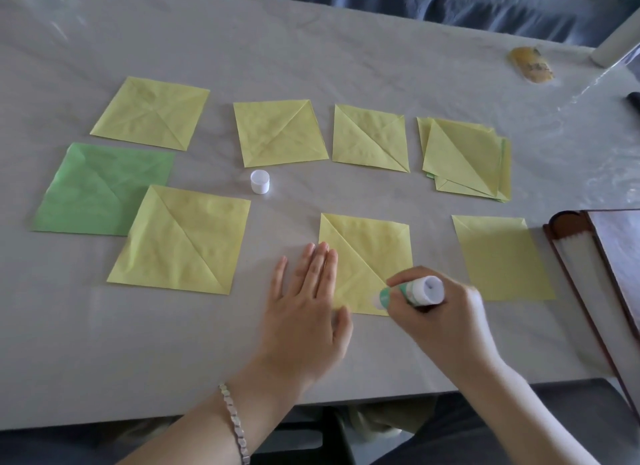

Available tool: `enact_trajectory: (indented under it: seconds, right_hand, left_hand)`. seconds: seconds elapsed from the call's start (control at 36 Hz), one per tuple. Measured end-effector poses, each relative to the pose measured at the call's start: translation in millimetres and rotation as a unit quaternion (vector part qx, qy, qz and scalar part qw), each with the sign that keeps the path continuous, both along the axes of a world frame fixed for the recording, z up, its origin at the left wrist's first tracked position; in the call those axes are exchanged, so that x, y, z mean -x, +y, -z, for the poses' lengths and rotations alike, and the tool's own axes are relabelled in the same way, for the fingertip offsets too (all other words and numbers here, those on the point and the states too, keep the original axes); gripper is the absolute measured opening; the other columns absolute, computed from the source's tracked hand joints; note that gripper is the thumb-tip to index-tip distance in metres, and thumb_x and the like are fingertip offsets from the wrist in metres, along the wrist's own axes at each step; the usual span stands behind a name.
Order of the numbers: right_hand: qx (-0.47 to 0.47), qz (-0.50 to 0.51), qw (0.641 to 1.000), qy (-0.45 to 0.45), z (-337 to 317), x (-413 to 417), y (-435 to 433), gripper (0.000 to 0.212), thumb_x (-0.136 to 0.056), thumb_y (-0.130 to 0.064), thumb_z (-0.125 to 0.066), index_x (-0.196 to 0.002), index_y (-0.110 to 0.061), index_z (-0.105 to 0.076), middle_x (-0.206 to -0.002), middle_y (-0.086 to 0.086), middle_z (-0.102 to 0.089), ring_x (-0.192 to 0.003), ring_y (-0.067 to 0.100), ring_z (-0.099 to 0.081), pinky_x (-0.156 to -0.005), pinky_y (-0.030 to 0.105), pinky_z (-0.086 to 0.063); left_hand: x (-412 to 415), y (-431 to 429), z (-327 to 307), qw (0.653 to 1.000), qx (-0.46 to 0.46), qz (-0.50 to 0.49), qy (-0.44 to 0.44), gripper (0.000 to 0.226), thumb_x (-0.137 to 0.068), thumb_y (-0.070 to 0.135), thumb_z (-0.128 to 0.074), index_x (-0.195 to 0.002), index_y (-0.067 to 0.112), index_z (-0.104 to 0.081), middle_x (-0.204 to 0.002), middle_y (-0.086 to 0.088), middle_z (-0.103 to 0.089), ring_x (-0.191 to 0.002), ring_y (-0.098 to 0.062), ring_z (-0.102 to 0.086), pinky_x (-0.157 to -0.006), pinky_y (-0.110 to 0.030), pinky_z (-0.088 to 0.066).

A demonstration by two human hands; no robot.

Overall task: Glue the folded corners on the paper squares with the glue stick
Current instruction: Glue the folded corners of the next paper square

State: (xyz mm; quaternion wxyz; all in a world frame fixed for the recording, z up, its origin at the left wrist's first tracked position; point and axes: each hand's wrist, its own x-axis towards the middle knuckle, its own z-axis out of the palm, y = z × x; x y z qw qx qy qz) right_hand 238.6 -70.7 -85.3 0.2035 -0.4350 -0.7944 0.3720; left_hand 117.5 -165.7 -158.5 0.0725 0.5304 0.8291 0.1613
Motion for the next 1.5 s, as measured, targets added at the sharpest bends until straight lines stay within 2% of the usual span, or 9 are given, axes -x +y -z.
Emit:
enact_trajectory:
  seconds: [0.17, 0.28, 0.36, 0.56, 0.69, 0.86, 0.97, 1.17, 1.5]
  right_hand:
    - [-0.009, -0.037, 0.999, -0.023, 13, 10, -4, 0.027, -0.068, -0.011, -0.071, -0.062, -0.034, -0.060, -0.058, 0.000, -0.065, -0.056, 0.014, -0.056, -0.046, 0.017, -0.040]
    - [-0.006, -0.030, 0.999, -0.019, 14, 4, -2, 0.016, -0.065, -0.022, -0.068, -0.062, -0.035, -0.059, -0.066, -0.016, -0.063, -0.050, 0.002, -0.053, -0.045, 0.006, -0.036]
    - [-0.005, -0.019, 1.000, -0.020, 14, -5, 1, 0.027, -0.067, -0.009, -0.073, -0.063, -0.032, -0.060, -0.071, -0.020, -0.063, -0.053, -0.001, -0.054, -0.048, 0.005, -0.037]
    - [0.006, 0.012, 1.000, -0.028, 12, -24, 8, 0.010, -0.058, -0.027, -0.063, -0.060, -0.036, -0.060, -0.066, -0.010, -0.064, -0.055, 0.007, -0.055, -0.046, 0.008, -0.037]
    - [0.004, 0.021, 0.999, -0.034, 14, -34, 13, 0.024, -0.066, -0.006, -0.073, -0.062, -0.028, -0.063, -0.061, 0.004, -0.066, -0.062, 0.017, -0.056, -0.048, 0.015, -0.040]
    - [-0.006, 0.035, 0.998, -0.043, 14, -30, 20, 0.022, -0.068, -0.007, -0.070, -0.064, -0.028, -0.063, -0.058, 0.003, -0.064, -0.058, 0.010, -0.054, -0.047, 0.007, -0.037]
    - [-0.007, 0.043, 0.998, -0.045, 14, -23, 29, 0.020, -0.071, -0.008, -0.070, -0.065, -0.026, -0.064, -0.058, -0.005, -0.061, -0.054, 0.000, -0.052, -0.048, 0.007, -0.038]
    - [-0.002, 0.053, 0.998, -0.043, 14, -10, 48, 0.016, -0.073, -0.010, -0.068, -0.065, -0.024, -0.063, -0.059, -0.023, -0.060, -0.056, -0.003, -0.053, -0.051, 0.008, -0.039]
    - [0.023, -0.007, 0.999, -0.035, 12, -12, 16, 0.021, -0.069, -0.006, -0.068, -0.061, -0.026, -0.065, -0.067, -0.015, -0.064, -0.053, 0.000, -0.054, -0.046, 0.008, -0.038]
  left_hand:
    - [1, -1, 0, 1.000, 0.000, 0.004, 0.005, 0.069, -0.079, 0.037, -0.037, -0.136, 0.000, -0.046, -0.141, -0.013, -0.047, -0.135, -0.025, -0.039, -0.106, -0.047, -0.021]
    - [1, -1, 1, 1.000, -0.007, 0.006, 0.008, 0.068, -0.080, 0.037, -0.037, -0.135, 0.000, -0.047, -0.140, -0.014, -0.048, -0.133, -0.027, -0.042, -0.105, -0.048, -0.022]
    - [1, 0, 1, 1.000, -0.007, 0.005, 0.007, 0.068, -0.080, 0.037, -0.037, -0.136, 0.000, -0.046, -0.141, -0.014, -0.047, -0.133, -0.026, -0.042, -0.105, -0.048, -0.022]
    - [0, -1, 2, 1.000, -0.010, 0.007, 0.009, 0.067, -0.081, 0.036, -0.036, -0.137, 0.001, -0.044, -0.142, -0.014, -0.046, -0.134, -0.027, -0.041, -0.106, -0.048, -0.022]
    - [0, -1, 3, 1.000, -0.009, 0.006, 0.009, 0.067, -0.081, 0.037, -0.036, -0.138, 0.001, -0.044, -0.143, -0.014, -0.045, -0.134, -0.026, -0.039, -0.107, -0.048, -0.022]
    - [0, 0, 3, 1.000, 0.003, 0.005, 0.015, 0.068, -0.080, 0.036, -0.036, -0.137, 0.001, -0.045, -0.142, -0.013, -0.046, -0.134, -0.027, -0.041, -0.106, -0.048, -0.021]
    - [1, 0, 2, 1.000, 0.002, 0.004, 0.018, 0.068, -0.079, 0.036, -0.037, -0.136, 0.001, -0.045, -0.141, -0.014, -0.048, -0.132, -0.028, -0.043, -0.105, -0.047, -0.021]
    - [1, 0, 4, 1.000, 0.010, 0.004, 0.017, 0.067, -0.079, 0.037, -0.037, -0.137, 0.004, -0.042, -0.142, -0.012, -0.046, -0.134, -0.025, -0.039, -0.107, -0.047, -0.021]
    - [0, 0, -1, 1.000, 0.010, 0.006, 0.003, 0.067, -0.079, 0.036, -0.038, -0.135, 0.001, -0.048, -0.141, -0.013, -0.048, -0.133, -0.026, -0.042, -0.106, -0.047, -0.022]
